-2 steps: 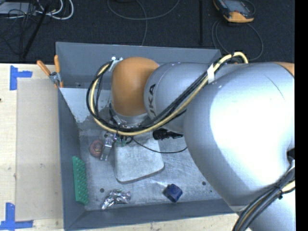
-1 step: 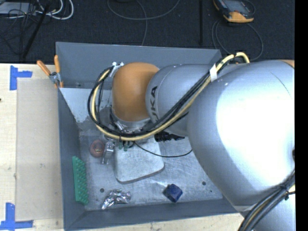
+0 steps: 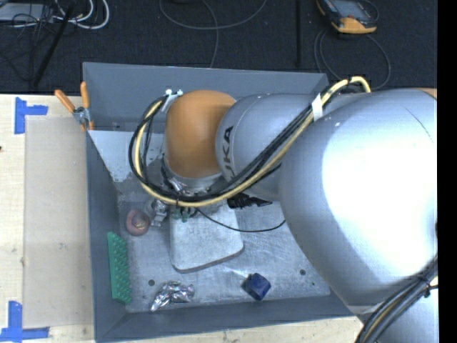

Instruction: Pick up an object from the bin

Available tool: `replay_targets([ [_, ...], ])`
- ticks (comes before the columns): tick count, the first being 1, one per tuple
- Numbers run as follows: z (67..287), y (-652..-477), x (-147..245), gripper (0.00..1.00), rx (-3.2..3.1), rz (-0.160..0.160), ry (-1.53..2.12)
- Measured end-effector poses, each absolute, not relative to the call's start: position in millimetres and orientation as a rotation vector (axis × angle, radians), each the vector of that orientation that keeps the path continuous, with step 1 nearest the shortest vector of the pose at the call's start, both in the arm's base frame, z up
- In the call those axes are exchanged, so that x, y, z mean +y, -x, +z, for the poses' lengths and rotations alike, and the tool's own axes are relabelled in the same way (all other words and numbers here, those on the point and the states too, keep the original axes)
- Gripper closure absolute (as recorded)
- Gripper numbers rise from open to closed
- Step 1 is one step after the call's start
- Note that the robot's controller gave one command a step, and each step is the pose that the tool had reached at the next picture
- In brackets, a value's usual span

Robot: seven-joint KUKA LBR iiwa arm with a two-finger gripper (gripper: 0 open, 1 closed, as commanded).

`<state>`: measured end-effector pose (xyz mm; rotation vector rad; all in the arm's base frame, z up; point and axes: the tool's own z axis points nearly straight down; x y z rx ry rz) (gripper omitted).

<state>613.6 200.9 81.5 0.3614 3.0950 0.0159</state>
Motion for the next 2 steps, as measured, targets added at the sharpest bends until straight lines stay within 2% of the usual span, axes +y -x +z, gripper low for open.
replay_targets([
  [1, 75.0, -606.1, 204.2, 0.00, 3.120, 0.010, -0.357],
  [2, 73.0, -577.3, 230.9, 0.00, 2.977, 0.011, -0.982],
])
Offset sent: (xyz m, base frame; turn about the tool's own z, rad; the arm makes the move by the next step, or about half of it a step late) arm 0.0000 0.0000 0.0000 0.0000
